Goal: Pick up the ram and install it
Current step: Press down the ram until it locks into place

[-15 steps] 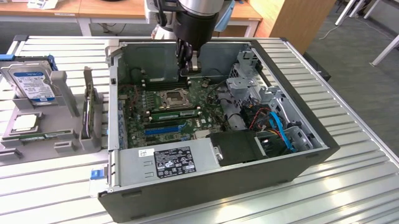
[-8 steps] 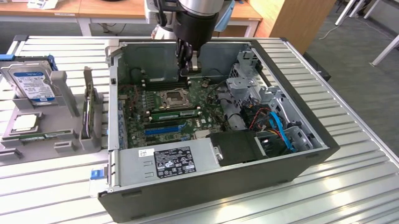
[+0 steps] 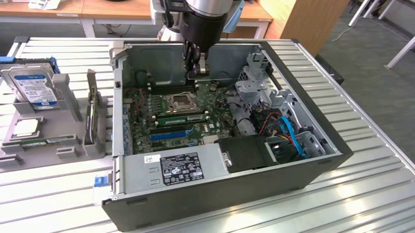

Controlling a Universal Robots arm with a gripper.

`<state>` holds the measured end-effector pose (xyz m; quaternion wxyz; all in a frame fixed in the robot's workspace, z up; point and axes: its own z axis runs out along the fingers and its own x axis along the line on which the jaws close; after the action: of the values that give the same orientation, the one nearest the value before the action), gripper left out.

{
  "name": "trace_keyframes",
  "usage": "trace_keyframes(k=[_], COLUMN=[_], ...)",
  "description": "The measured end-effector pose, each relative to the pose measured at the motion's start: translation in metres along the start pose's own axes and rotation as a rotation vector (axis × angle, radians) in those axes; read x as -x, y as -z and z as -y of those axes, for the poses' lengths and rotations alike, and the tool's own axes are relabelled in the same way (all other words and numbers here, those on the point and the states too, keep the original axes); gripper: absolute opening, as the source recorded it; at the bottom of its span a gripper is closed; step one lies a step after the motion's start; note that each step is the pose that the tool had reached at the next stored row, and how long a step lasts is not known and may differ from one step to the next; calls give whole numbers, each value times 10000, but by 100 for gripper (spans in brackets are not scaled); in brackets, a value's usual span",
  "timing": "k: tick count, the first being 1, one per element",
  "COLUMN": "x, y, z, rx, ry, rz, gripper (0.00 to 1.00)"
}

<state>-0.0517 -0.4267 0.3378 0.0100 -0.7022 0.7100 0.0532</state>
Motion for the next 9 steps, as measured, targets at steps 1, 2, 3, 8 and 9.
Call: trace_keyframes(k=[1, 2, 3, 8, 9], x=[0, 0, 0, 0, 0], y=[0, 0, 0, 0, 0], z=[0, 0, 0, 0, 0], rx=[0, 0, -3, -31, -39], ry=[-1, -12, -36, -339, -443], rz=[0, 0, 2, 21, 27], gripper=[10, 10, 10, 10, 10])
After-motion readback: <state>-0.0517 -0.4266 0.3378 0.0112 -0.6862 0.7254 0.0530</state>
